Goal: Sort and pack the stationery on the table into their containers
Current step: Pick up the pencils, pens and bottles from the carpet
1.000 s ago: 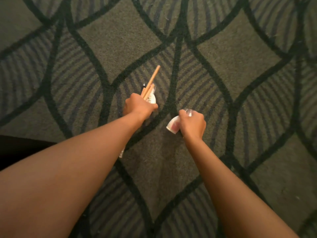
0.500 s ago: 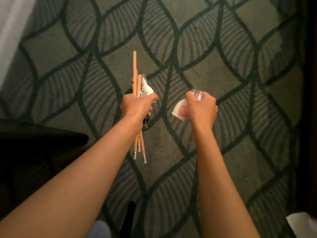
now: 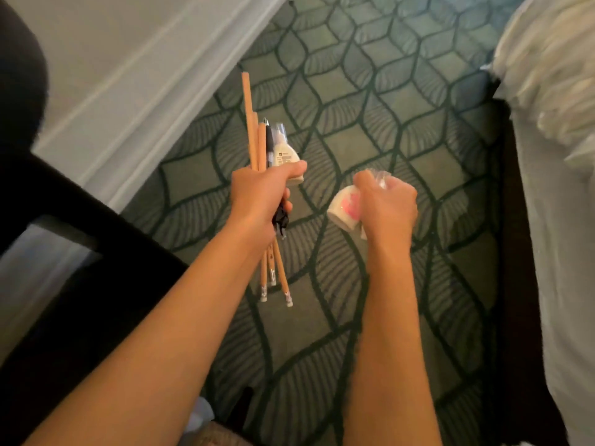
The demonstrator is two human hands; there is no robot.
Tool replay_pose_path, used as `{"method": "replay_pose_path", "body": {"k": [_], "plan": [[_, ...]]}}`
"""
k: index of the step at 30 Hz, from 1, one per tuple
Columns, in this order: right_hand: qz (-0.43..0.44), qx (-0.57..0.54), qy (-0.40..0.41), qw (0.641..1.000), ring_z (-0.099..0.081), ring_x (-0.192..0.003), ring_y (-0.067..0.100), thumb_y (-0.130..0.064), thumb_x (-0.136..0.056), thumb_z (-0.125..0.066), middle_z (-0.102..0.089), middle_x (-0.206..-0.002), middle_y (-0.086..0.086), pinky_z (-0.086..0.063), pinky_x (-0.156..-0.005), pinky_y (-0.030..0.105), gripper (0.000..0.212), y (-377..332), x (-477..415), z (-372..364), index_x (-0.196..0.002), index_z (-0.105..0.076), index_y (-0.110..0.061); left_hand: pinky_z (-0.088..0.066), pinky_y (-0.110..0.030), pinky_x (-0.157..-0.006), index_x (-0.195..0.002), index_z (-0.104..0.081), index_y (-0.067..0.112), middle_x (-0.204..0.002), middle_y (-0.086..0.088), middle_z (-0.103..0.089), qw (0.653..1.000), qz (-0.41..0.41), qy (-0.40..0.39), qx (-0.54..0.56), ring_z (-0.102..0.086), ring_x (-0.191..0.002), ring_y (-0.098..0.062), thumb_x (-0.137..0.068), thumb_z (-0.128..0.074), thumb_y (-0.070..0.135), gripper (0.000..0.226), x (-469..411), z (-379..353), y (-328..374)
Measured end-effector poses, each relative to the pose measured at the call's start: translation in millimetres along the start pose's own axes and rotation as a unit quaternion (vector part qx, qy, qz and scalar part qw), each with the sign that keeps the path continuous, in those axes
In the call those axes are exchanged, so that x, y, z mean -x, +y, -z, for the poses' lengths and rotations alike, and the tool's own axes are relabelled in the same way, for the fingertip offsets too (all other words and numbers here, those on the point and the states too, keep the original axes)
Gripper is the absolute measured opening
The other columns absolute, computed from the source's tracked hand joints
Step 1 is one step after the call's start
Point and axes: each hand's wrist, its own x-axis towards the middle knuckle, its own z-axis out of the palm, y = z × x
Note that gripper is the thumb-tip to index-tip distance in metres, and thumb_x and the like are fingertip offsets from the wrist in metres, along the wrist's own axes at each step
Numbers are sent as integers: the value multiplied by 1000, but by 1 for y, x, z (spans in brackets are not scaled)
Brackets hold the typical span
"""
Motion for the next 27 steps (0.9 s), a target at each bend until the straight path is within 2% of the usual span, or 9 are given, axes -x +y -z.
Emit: {"method": "replay_pose_path", "body": {"k": [2,5,10,14,17,20,23,27], "plan": [[44,-6,-15,999,-59,-83,33,-27,-80,-58,-57,-74,10,-46,-78,44,27,-27,19,11,-56,-50,-18,-33,-13,-34,-83,-60,10,-51,1,-44,999,-25,3,24,-38,-34,-5,-76,-73,16,16,29,8,22],[87,-3,-48,995,-59,-84,35,-29,-79,-58,-56,-73,10,-47,-80,46,29,-66,60,22,-54,-47,-20,-34,-14,-34,-82,-59,8,-50,0,-44,995,-65,17,76,-39,-33,-5,-78,-70,13,13,75,38,51],[151,-12,-106,983,-61,-88,35,-30,-79,-59,-60,-75,11,-49,-80,43,23,-118,131,18,-62,-57,-16,-35,-15,-36,-81,-56,10,-45,3,-43,982,-128,56,126,-39,-36,-7,-78,-70,15,16,134,109,91],[189,-15,-169,967,-61,-90,32,-29,-82,-56,-60,-78,11,-46,-77,37,24,-157,189,0,-62,-55,-16,-40,-17,-40,-86,-58,10,-52,1,-47,970,-155,112,150,-43,-38,-6,-78,-70,17,16,169,171,113],[234,-13,-224,946,-58,-95,34,-29,-84,-55,-64,-94,16,-45,-84,40,22,-187,242,-29,-79,-62,-9,-42,-23,-50,-92,-61,8,-50,2,-49,952,-185,179,164,-46,-42,-8,-78,-70,21,22,191,234,122],[258,-9,-273,927,-60,-95,30,-30,-84,-53,-65,-97,13,-48,-87,43,24,-204,286,-59,-90,-65,-9,-41,-23,-52,-92,-61,9,-56,1,-49,937,-196,233,172,-46,-49,-9,-79,-70,22,21,207,288,128],[283,-3,-350,893,-61,-88,24,-26,-84,-51,-66,-92,8,-48,-82,40,18,-220,340,-100,-82,-62,-13,-41,-24,-51,-82,-60,11,-58,0,-49,920,-211,283,170,-47,-51,-10,-79,-70,22,15,226,358,130],[316,-1,-435,843,-52,-76,19,-26,-86,-52,-56,-80,4,-41,-70,35,14,-243,412,-149,-75,-52,-16,-41,-25,-50,-82,-63,6,-63,-4,-56,899,-204,354,159,-46,-46,-11,-79,-71,22,18,249,456,128]]}}
